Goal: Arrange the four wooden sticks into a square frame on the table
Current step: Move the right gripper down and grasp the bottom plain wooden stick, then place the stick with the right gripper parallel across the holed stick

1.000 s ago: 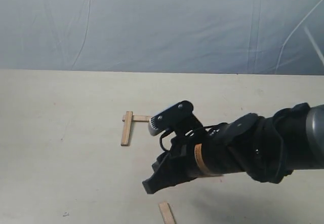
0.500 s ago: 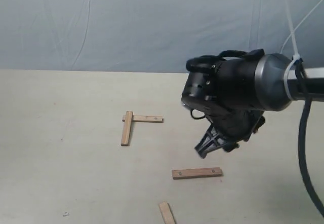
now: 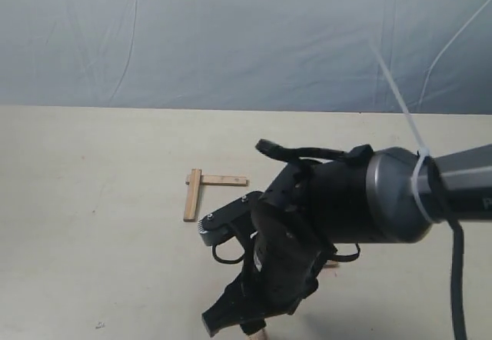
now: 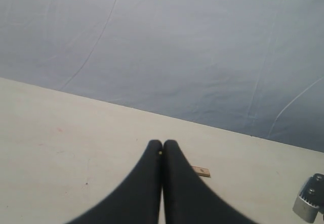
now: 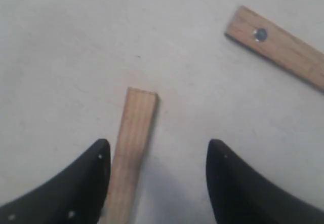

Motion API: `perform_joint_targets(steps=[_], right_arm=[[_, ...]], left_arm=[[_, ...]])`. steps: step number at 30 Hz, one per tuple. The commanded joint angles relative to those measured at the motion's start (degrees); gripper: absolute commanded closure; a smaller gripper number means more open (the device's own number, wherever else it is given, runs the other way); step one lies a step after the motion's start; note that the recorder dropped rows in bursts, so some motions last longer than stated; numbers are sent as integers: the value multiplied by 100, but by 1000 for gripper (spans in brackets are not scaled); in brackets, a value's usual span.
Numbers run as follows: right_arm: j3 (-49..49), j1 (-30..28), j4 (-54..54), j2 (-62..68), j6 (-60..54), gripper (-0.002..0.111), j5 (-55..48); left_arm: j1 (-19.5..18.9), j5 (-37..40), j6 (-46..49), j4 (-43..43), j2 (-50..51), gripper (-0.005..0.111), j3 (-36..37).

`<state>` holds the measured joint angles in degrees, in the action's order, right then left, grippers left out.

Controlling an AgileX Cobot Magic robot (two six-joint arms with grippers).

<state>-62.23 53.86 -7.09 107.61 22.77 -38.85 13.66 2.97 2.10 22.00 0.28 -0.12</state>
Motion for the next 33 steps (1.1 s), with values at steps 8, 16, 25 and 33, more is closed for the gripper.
perform_joint_targets(steps=[8,16,25,33], right_arm=[[257,158,-131,521,411,54,637],[246,158,-16,571,420,108,550],[-756,146,-209,138,811,108,-167],[-2923,-556,-367,874,1474,108,-1104]], left_arm=[[-4,46,-42,-45,-28,107,12],[-4,57,-57,-45,-28,107,12],[-4,57,-65,5,-28,107,12],[-4,93,-65,14,-28,107,12]])
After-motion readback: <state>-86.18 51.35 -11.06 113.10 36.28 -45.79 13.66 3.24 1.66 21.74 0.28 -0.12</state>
